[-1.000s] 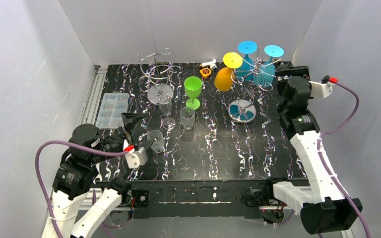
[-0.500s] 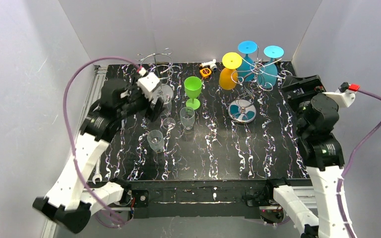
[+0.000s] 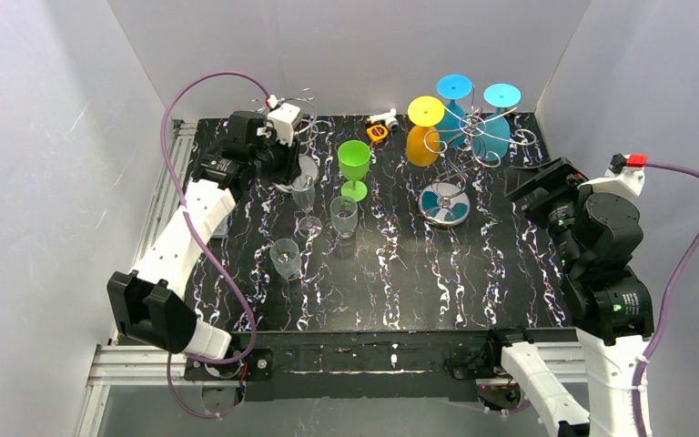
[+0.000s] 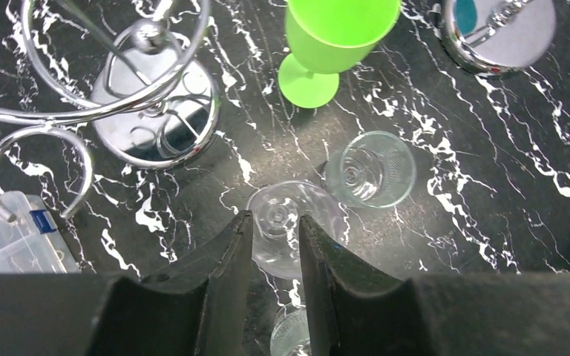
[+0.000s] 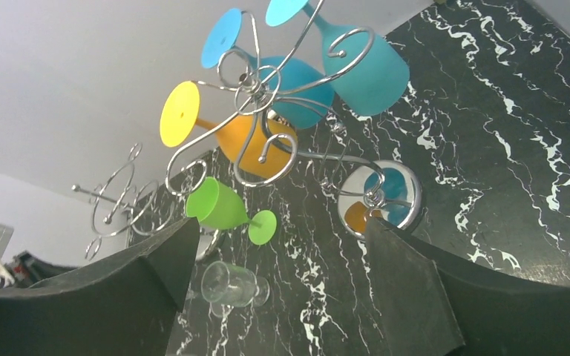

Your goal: Place the wine glass upside down on the wine glass rack

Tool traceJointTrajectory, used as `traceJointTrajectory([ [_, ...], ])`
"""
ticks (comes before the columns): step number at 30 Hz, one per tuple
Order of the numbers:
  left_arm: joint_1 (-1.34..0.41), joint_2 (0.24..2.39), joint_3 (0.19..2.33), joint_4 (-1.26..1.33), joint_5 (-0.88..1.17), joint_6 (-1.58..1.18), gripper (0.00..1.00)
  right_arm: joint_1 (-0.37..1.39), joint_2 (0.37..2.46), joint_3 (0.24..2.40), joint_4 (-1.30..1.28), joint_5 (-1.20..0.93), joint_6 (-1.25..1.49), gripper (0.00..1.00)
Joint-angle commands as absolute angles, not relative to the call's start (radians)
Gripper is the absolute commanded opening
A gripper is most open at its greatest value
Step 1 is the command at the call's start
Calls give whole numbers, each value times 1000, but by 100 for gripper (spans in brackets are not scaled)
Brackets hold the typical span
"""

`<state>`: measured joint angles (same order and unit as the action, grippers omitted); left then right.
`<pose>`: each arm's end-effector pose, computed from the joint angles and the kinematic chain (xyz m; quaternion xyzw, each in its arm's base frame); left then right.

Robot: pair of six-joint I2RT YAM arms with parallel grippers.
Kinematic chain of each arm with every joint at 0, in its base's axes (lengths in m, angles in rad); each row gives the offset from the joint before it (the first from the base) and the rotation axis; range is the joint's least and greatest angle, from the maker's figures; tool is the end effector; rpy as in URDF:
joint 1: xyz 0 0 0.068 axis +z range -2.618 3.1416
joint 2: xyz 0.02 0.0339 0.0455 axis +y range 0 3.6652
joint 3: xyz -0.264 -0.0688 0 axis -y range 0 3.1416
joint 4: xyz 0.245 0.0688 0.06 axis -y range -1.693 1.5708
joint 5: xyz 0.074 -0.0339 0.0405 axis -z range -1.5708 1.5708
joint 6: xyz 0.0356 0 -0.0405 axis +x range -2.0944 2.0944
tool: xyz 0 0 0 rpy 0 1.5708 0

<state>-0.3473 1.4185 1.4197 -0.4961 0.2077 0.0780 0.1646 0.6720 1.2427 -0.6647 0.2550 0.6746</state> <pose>0.2990 -0.1160 0.3830 0.2322 0.8237 -0.1566 0.4930 0.0953 0.0067 0.4505 0.2679 0.6882 0.1861 0.6480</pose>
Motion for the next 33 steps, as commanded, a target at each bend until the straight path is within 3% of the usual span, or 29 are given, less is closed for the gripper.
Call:
traceJointTrajectory([
  [1,-297,1419,1451,-504,227,49,29,164,683,1296,-678,189,614,91],
  [5,-279,1411,1417,-476,252,58,31,164,699,1305,-684,171,601,91],
  [11,-267,1421,1384,-477,342,83,55,164,706,1292,-671,155,597,91],
  [13,-263,1429,1372,-478,347,92,58,164,709,1290,-677,150,595,91],
  [33,-255,1485,1374,-494,342,146,47,164,741,1258,-633,54,612,89],
])
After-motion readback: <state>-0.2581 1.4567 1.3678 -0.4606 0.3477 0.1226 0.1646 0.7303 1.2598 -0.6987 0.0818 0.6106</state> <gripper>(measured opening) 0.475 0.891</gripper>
